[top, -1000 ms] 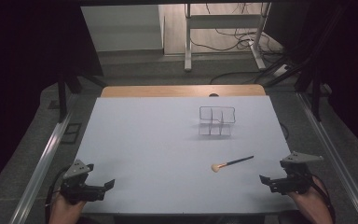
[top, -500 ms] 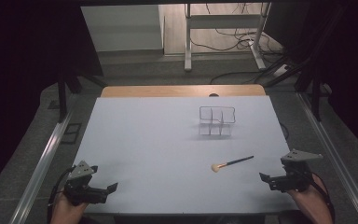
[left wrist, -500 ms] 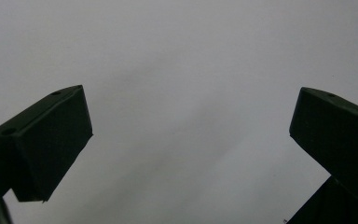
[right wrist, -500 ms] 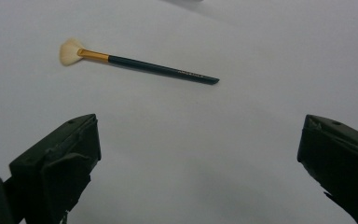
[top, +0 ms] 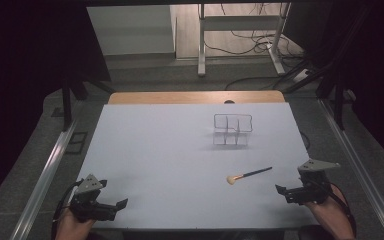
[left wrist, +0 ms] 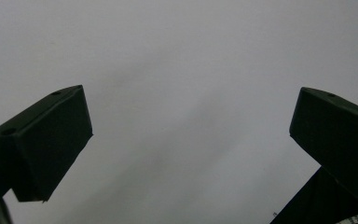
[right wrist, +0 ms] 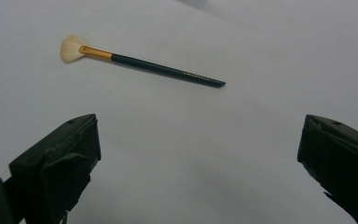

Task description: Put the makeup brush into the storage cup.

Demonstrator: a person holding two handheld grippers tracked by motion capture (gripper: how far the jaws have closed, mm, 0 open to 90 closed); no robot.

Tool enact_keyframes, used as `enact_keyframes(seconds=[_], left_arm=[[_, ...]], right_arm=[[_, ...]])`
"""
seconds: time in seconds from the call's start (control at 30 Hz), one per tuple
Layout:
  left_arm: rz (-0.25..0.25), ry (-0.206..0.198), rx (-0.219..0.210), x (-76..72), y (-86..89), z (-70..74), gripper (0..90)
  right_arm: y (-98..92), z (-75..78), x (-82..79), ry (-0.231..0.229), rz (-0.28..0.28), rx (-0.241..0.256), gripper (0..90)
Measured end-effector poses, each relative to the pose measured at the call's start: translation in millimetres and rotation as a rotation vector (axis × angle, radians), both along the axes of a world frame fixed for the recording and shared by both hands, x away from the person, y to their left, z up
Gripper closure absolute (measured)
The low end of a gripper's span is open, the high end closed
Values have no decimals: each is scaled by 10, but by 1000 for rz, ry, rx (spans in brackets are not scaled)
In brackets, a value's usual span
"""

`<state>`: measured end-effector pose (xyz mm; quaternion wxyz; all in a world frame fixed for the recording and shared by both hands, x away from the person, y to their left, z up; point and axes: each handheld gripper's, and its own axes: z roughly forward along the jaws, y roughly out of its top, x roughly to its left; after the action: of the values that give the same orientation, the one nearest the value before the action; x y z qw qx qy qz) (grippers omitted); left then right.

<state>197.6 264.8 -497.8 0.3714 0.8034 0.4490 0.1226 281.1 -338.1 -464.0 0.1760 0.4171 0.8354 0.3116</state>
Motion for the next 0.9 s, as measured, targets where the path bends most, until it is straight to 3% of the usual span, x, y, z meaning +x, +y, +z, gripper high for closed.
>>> enact_keyframes(seconds=[0.53, 0.9], left_arm=[[-12, -7, 10, -14, -12, 1, 0], [30, -87, -32, -27, 7, 106, 0]], right_arm=[[118, 8, 105, 9, 13, -14, 0], [190, -3, 165, 24, 17, -14, 0]])
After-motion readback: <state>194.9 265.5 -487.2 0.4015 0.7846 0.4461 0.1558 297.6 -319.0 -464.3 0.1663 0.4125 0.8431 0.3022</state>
